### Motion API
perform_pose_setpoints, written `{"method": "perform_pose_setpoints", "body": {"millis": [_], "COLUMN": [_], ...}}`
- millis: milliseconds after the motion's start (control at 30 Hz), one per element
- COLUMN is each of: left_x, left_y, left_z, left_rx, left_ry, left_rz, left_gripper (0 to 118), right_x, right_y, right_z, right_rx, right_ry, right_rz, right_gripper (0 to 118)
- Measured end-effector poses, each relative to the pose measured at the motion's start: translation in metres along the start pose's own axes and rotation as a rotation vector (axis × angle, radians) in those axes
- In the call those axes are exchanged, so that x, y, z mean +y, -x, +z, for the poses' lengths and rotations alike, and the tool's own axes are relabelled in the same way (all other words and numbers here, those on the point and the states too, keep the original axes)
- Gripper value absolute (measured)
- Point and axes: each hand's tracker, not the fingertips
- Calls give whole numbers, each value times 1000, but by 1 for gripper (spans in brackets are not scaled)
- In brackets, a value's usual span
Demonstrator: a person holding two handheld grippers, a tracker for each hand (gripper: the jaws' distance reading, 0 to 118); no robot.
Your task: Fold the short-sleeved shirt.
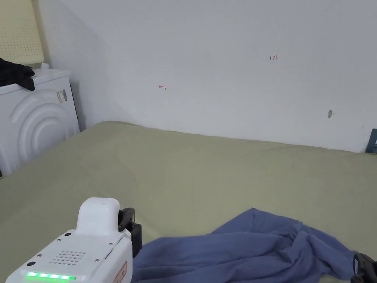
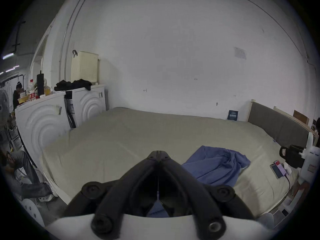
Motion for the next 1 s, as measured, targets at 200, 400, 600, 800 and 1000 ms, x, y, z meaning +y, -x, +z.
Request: {"method": "perform_pose_setpoints", "body": {"millis": [200,400,600,800,1000], "left_x": [-14,-50,-88,-112,-103], "left_y": [39,71,82,74,65], "left_z": [-65,-180,-258,-280,-260], "left_rx": [3,-6,8,50,2], "left_ry": [218,484,694,746,712], "left_rz": [6,-8,-18,-31,-62], "left_gripper": [0,0,107,117,67], "right_x": [-6,-17,-28,-38,-46], "right_y": [6,9,10,7,-8], "right_z": [-14,-40,-62,-76,-89], "right_rx": [8,16,4,3,-2], "right_ry": [39,107,168,214,267], "right_rz": [5,-9,19,20,2], "right_gripper": [2,2,2,2,2]}}
